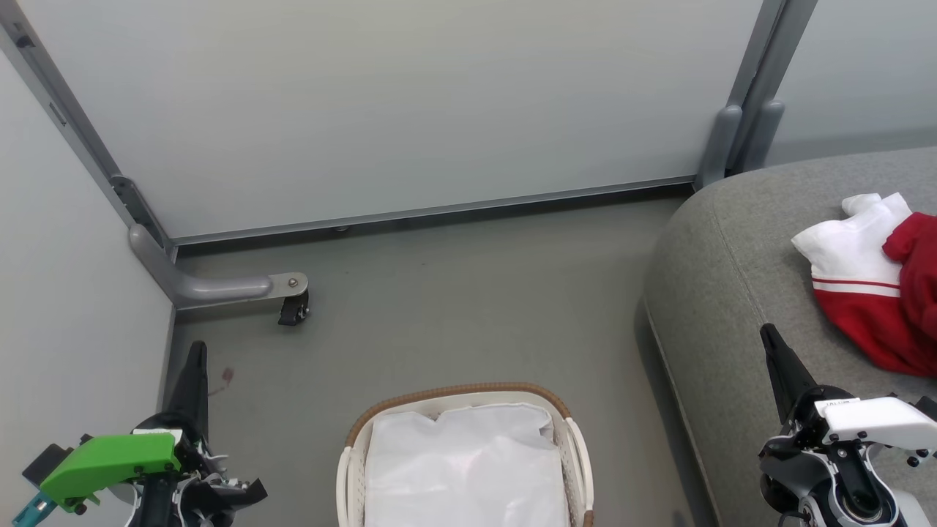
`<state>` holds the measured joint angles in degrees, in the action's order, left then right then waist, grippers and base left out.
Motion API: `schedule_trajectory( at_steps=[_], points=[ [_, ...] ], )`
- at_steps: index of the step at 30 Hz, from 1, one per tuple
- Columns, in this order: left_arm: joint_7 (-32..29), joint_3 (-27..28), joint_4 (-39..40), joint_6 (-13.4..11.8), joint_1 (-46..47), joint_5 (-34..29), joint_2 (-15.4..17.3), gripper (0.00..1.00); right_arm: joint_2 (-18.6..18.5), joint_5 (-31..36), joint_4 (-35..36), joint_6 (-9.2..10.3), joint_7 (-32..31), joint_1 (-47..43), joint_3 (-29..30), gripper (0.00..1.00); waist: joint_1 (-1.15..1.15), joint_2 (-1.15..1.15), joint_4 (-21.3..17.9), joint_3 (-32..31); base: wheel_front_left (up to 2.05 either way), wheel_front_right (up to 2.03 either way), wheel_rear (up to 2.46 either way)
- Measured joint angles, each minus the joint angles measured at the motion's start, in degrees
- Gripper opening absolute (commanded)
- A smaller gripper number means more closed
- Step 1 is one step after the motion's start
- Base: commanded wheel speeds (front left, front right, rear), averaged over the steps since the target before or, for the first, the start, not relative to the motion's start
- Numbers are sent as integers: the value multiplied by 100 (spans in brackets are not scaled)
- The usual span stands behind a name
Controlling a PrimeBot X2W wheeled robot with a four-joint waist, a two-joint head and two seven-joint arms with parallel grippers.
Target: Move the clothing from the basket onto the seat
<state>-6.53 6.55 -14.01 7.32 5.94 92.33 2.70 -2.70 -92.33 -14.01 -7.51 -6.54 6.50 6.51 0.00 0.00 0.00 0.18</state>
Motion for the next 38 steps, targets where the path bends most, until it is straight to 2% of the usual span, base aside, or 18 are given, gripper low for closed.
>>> schedule_trajectory(
  at_steps=[38],
  points=[
    [0, 0, 1, 0, 0, 0, 0, 0, 0, 0, 0, 1, 0, -1, 0, 0, 0, 0, 0, 0, 0, 0, 0]
  ],
)
